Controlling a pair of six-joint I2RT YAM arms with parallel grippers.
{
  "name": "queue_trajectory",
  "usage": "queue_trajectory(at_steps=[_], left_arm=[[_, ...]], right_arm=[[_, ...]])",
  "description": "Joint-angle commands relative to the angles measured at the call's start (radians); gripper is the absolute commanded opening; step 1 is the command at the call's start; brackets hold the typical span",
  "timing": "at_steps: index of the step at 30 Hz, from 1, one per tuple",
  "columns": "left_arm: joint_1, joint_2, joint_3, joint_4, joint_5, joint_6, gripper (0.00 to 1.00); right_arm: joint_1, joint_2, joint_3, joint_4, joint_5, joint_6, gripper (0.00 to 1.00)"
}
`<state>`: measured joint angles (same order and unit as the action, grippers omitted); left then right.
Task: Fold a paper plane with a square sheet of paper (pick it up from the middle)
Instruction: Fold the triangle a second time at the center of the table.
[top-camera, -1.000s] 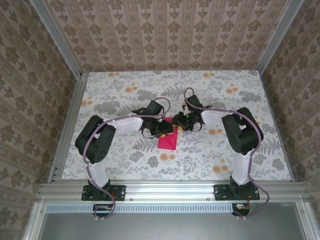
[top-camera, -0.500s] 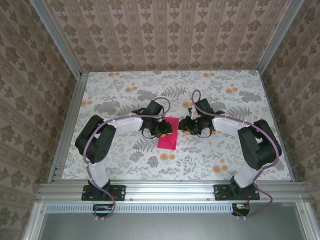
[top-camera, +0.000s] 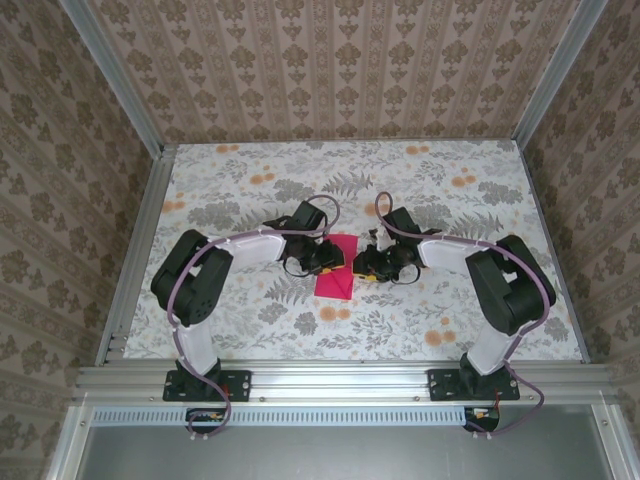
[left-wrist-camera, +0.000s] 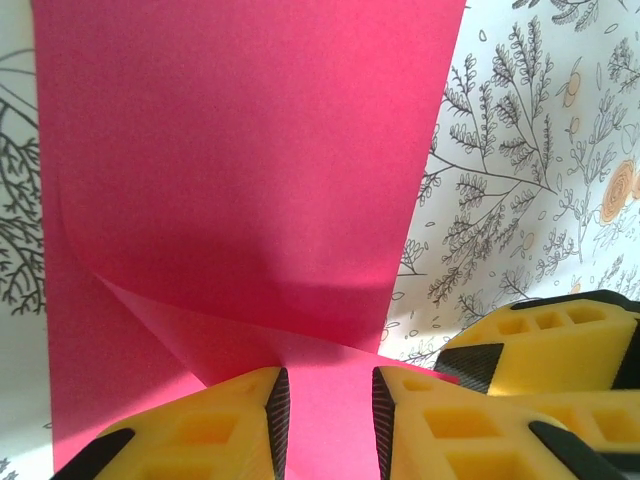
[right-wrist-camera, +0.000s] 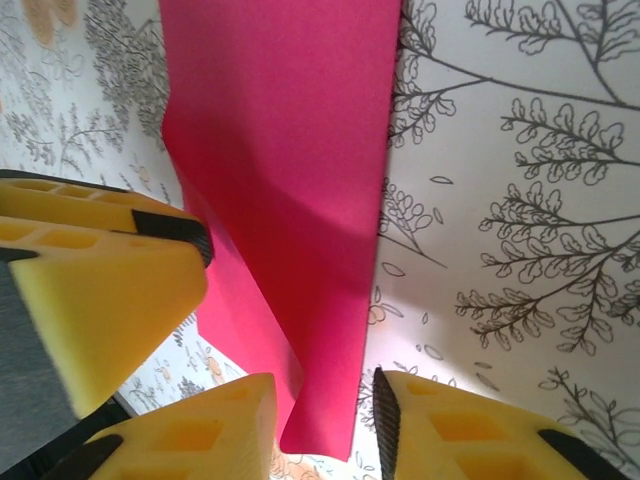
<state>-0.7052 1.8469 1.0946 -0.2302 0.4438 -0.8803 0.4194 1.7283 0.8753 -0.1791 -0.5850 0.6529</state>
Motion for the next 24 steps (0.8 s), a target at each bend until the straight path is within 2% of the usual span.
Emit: queue_trajectory(at_steps=[1, 5, 12, 19, 24], left_arm=[[0.006, 0.010, -0.012, 0.002, -0.009, -0.013, 0.31], [0.007, 0.006, -0.012, 0.003, -0.007, -0.011, 0.30], [0.007, 0.003, -0.010, -0.003, -0.005, -0.010, 0.30], [0.008, -0.004, -0.006, -0.006, -0.003, -0.009, 0.30], [0.008, -0.023, -0.005, 0.011, 0.024, -0.003, 0.31]], right_arm=[[0.008, 0.022, 0.020, 0.020, -0.027, -0.009, 0.28], [0.008, 0.038, 0.032, 0.023, -0.020, -0.011, 0.22], [0.007, 0.047, 0.045, 0.038, -0.022, -0.010, 0.20], [0.007, 0.051, 0.047, 0.043, -0.014, -0.011, 0.10], [0.008, 0.058, 0.067, 0.016, 0.012, -0.042, 0.07]])
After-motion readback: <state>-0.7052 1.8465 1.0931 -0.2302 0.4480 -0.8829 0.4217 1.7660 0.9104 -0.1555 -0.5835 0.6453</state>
